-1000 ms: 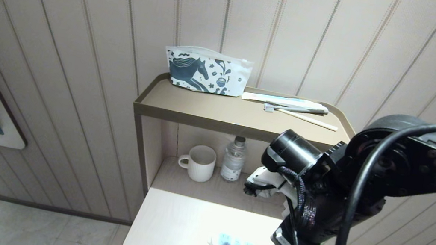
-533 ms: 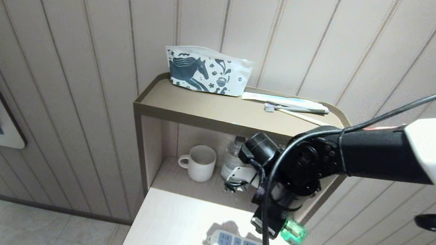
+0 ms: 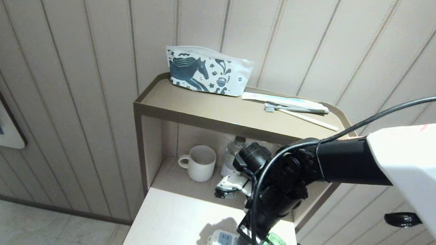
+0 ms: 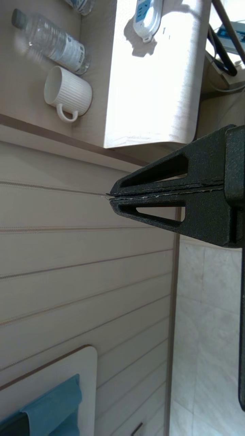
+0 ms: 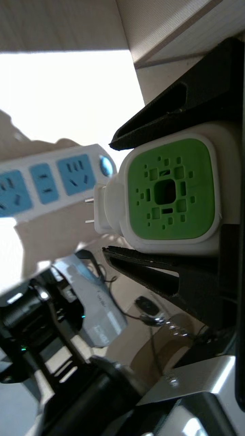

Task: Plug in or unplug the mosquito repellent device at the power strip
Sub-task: Insert the plug into the socket

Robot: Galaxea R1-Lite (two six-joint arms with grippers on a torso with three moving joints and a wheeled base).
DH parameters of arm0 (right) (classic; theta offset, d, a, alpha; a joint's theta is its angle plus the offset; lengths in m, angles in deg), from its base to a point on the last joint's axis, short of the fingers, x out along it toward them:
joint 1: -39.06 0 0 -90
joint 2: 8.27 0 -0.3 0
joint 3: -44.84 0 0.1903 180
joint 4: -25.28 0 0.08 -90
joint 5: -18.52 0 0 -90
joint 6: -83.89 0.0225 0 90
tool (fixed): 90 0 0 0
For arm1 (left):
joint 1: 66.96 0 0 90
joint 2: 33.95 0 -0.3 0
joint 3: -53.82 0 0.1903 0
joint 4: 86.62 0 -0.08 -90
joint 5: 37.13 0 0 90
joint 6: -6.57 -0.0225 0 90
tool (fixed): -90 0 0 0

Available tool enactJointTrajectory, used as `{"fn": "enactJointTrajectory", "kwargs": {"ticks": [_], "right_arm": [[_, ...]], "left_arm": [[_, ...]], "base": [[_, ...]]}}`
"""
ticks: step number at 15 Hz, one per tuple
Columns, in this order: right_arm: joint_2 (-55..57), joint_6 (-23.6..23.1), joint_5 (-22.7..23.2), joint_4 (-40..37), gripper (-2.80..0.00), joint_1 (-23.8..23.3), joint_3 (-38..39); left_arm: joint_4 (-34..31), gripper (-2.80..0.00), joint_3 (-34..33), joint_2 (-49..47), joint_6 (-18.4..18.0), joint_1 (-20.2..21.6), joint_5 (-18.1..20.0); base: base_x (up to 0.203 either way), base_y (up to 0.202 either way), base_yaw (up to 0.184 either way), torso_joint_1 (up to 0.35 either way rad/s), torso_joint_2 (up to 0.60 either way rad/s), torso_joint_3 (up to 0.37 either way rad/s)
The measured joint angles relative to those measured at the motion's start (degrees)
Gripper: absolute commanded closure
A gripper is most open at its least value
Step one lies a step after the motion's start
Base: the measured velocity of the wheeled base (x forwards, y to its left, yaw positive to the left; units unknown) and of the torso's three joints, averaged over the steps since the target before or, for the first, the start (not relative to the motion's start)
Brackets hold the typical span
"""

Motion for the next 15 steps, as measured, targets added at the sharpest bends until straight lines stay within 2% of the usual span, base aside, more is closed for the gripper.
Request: {"fn": "enactJointTrajectory", "kwargs": {"ticks": [4,8,15], "right_arm": [[-2.78,-5.80,-0.16,-0.25,0.00,0.02,2.18],[-2.89,-6.76,-0.48,-2.58,0.00,0.07,2.62],[1.69,-7.85,-2.11,-1.00,0.00,0.20,2.13]], "left_arm": [[0.00,0.00,-0.06,0.00,0.00,0.00,-0.02],[0.00,0.00,-0.01,0.00,0.02,-0.02,0.00],[0.00,0.00,0.00,0.00,-0.01,0.00,-0.02]], "base": [[0.000,0.000,0.000,0.000,0.00,0.000],[0.000,0.000,0.000,0.000,0.00,0.000],[0.000,0.000,0.000,0.000,0.00,0.000]]}}
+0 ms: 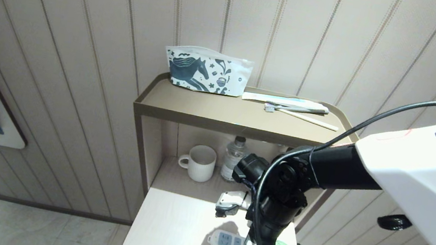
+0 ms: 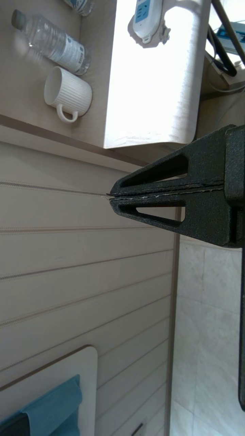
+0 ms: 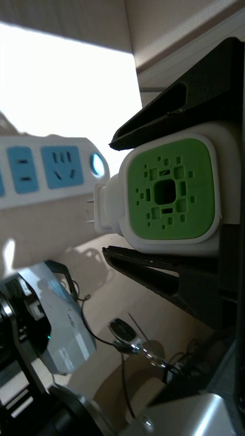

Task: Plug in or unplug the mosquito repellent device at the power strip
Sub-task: Insert the plug into the socket

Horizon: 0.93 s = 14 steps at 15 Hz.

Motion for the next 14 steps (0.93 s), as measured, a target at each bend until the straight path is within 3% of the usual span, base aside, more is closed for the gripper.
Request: {"fn": "enactJointTrajectory", "kwargs": {"ticks": [5,14], "right_arm": [[3.77,0.54,-1.91,11.45,0.00,0.00,3.40],[6.61,-1.53,-3.38,11.86,0.00,-0.26,0.31]], "left_arm": [[0.02,0.00,-0.01,0.00,0.06,-0.02,0.02],[0.00,0.00,0.00,0.00,0.03,-0.02,0.02]], "base": [[0.000,0.000,0.000,0.000,0.00,0.000],[0.000,0.000,0.000,0.000,0.00,0.000]]}}
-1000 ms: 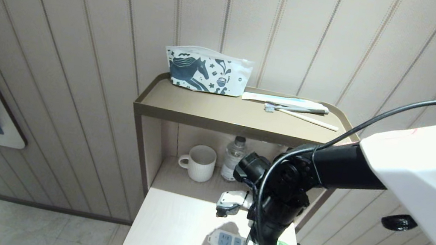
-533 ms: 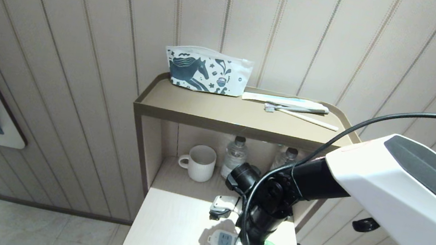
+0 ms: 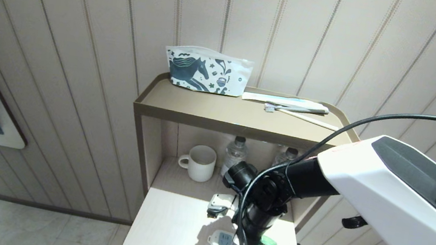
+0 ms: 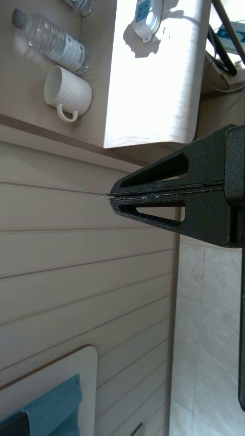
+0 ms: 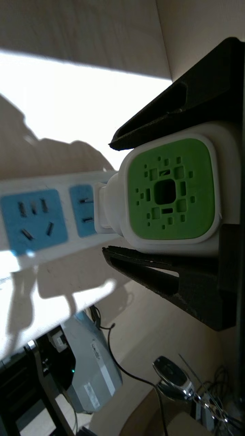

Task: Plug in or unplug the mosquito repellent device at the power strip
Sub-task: Insert the plug into the socket

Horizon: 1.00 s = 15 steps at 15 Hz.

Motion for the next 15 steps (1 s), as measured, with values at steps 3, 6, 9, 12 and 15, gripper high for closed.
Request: {"fn": "enactJointTrajectory", "kwargs": {"ticks": [3,6,9,12,15], "right_arm": [[1.05,-2.63,-1.52,-0.60,0.00,-0.33,-2.26],[1.30,-3.76,-1.97,-0.71,0.00,-0.35,-1.51],[0.74,-5.65,-2.01,-0.79,0.00,-0.22,0.13],[0.00,-6.21,-1.99,-0.79,0.00,-0.02,1.52],[0.08,-6.18,-2.01,-0.66,0.00,0.22,1.88]], "left_arm": [[0.00,0.00,0.00,0.00,0.02,0.00,-0.02],[0.02,0.00,0.00,0.00,-0.02,0.02,0.00],[0.00,0.00,-0.01,0.00,-0.05,0.02,-0.02],[0.02,0.00,-0.01,0.00,0.00,0.02,-0.02],[0.00,0.00,0.02,0.00,-0.02,0.00,-0.02]], "base": [[0.000,0.000,0.000,0.000,0.00,0.000],[0.000,0.000,0.000,0.000,0.00,0.000],[0.000,0.000,0.000,0.000,0.00,0.000],[0.000,0.000,0.000,0.000,0.00,0.000],[0.000,0.000,0.000,0.000,0.00,0.000]]}}
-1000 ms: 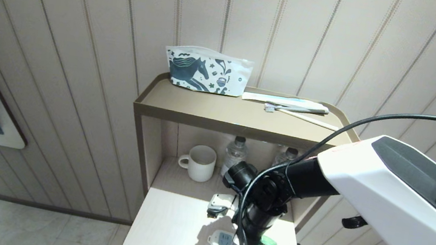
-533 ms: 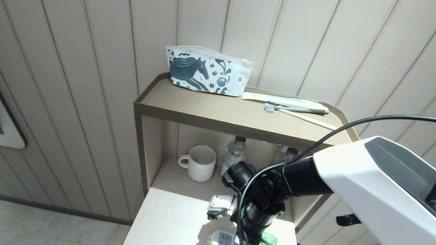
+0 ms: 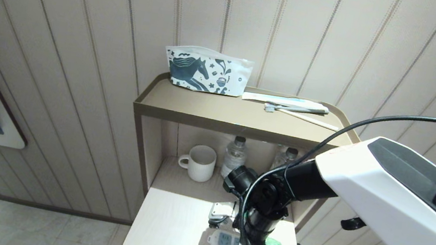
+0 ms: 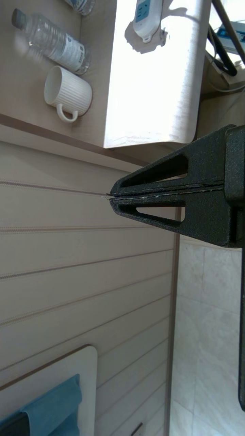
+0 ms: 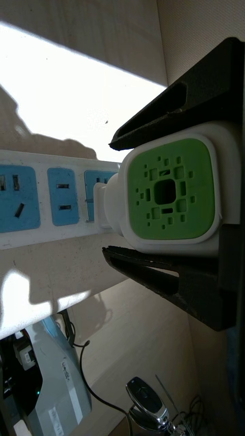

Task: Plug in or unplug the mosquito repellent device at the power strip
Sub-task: Insert the plug into the socket

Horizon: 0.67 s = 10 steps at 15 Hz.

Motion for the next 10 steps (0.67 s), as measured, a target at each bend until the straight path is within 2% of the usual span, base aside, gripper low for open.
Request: {"fn": "enactJointTrajectory", "kwargs": {"ticks": [10], "right_arm": [[1.71,-2.72,-0.07,0.05,0.00,-0.09,-4.01]], "left_arm": [[0.01,0.00,-0.04,0.00,0.02,0.02,0.01]], "base": [[0.000,0.000,0.000,0.000,0.00,0.000]]}}
